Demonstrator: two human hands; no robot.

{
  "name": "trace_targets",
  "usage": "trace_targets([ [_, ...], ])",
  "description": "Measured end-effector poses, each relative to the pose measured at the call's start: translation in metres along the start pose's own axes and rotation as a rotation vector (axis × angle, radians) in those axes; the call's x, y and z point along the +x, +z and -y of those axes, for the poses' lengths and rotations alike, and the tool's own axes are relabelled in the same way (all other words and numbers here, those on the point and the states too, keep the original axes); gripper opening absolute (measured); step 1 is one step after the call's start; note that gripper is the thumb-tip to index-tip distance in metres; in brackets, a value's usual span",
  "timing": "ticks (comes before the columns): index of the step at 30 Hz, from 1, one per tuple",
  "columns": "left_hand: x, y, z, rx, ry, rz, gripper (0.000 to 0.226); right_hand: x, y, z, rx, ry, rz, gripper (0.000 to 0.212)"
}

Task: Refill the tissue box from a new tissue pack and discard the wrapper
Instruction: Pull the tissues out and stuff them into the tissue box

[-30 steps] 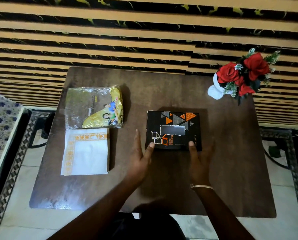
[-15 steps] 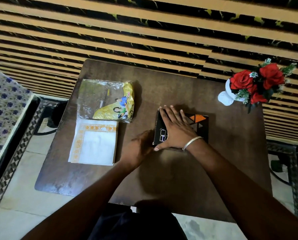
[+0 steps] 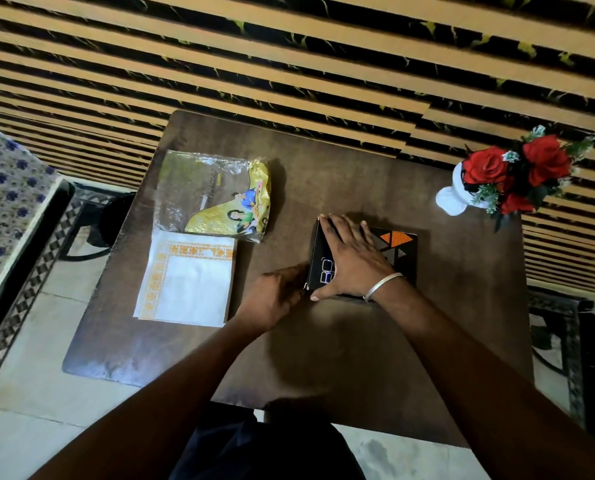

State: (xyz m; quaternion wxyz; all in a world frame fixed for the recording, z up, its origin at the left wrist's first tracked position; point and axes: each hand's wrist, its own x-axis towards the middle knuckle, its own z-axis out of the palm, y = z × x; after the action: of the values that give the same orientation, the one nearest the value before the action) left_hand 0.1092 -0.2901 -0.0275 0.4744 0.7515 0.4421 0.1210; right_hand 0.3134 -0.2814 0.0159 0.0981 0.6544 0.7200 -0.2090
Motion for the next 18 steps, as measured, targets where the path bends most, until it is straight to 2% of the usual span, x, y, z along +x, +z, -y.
trace_targets([
  [3, -0.002, 0.009, 0.002, 0.011, -0.035, -0.035, 0.062, -0.001, 0.000, 0.001, 0.011, 0.003, -0.003, 0.152],
  [7, -0.007, 0.021, 0.004, -0.106, -0.123, -0.147, 0.051, 0.000, 0.001, 0.001, 0.021, 0.019, 0.004, 0.151],
  [12, -0.004, 0.024, 0.011, -0.346, -0.384, -0.364, 0.036, 0.001, -0.001, -0.003, 0.024, 0.037, -0.003, 0.152],
  [15, -0.002, 0.022, 0.024, -0.569, -0.540, -0.373, 0.037, 0.001, 0.000, -0.005, 0.035, 0.038, -0.002, 0.150],
  [18, 0.000, 0.021, 0.024, -0.641, -0.678, -0.373, 0.020, 0.001, 0.002, -0.005, 0.045, 0.010, 0.002, 0.144],
])
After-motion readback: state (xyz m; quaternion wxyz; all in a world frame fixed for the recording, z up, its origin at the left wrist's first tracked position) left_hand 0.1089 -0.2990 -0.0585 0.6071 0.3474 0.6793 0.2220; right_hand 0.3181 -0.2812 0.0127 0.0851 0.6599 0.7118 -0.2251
